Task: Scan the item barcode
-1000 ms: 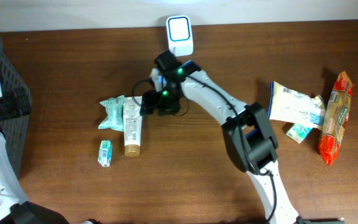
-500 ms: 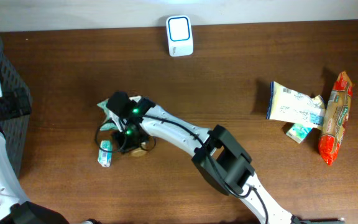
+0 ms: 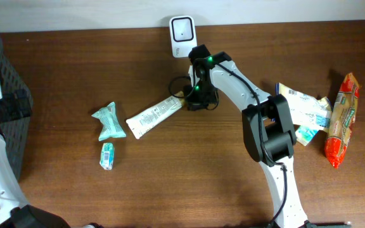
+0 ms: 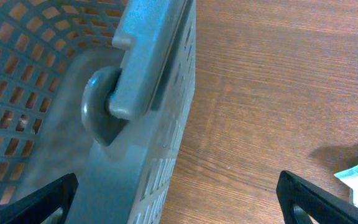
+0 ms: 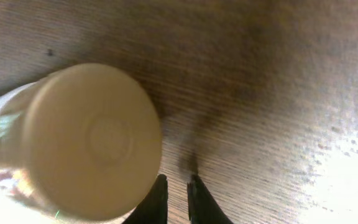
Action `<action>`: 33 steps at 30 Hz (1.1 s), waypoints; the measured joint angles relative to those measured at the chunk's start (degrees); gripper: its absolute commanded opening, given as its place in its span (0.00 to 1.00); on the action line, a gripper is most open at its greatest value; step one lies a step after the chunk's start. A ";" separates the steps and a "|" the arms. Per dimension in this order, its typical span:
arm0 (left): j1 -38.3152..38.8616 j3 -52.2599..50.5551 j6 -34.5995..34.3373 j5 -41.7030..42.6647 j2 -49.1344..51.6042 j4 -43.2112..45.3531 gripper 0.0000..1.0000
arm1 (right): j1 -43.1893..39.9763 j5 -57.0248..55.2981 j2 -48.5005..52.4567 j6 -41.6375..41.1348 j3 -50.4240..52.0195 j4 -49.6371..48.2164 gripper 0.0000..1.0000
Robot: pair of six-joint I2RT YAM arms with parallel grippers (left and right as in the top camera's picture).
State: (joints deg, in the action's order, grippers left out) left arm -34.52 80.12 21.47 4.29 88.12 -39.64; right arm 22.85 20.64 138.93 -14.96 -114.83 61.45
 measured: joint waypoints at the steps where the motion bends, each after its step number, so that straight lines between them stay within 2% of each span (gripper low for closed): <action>1: 0.00 0.00 0.00 0.00 -0.02 0.00 0.99 | 0.15 -0.02 0.00 1.25 -1.18 0.20 0.12; 4: 0.00 0.00 0.00 -0.02 0.00 0.00 0.99 | 1.97 -0.24 -1.11 3.02 -6.99 1.42 0.08; 6: 0.00 0.00 0.00 -0.02 -0.02 0.00 0.99 | 5.60 -0.85 -3.32 2.29 -8.83 -1.68 0.11; 9: 0.00 0.00 0.00 -0.02 -0.02 0.02 0.99 | 11.34 -1.90 -3.21 -0.42 -8.68 -10.95 0.26; 11: 0.00 0.00 0.00 -0.02 -0.02 0.00 0.99 | 15.89 -2.51 -1.16 -2.51 -8.68 -16.55 0.53; 13: 0.00 0.00 0.00 -0.02 -0.02 0.04 0.99 | 17.73 -3.28 0.90 -2.84 -8.68 -17.86 0.62; 19: 0.00 0.00 0.00 0.00 0.00 0.02 0.99 | 19.37 -6.34 4.72 -3.13 -8.61 -15.74 0.62; 25: 0.00 0.00 0.00 -0.02 -0.02 0.02 0.99 | 19.02 -6.45 4.50 -2.54 -9.20 -0.13 0.61; 27: 0.00 0.00 0.00 -0.02 0.00 0.02 0.99 | 18.86 -6.43 4.48 -1.20 -9.38 2.56 0.54; 29: 0.00 0.00 0.00 -0.02 0.00 0.00 0.99 | 18.58 -6.43 4.50 0.57 -9.66 5.70 0.52; 30: 0.00 0.00 0.00 -0.02 0.00 0.02 0.99 | 18.25 -6.45 4.50 1.20 -10.08 7.74 0.53; 32: 0.00 0.00 0.00 -0.02 -0.02 0.00 0.99 | 17.35 -6.23 4.46 2.89 -12.55 12.07 0.64; 33: 0.00 0.00 0.00 -0.02 -0.02 0.02 0.99 | 16.61 -6.23 3.58 4.26 -15.78 14.69 0.74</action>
State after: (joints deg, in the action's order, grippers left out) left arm -34.52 80.12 21.47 4.27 88.09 -39.62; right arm 39.46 14.41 142.52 -10.70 -130.61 76.14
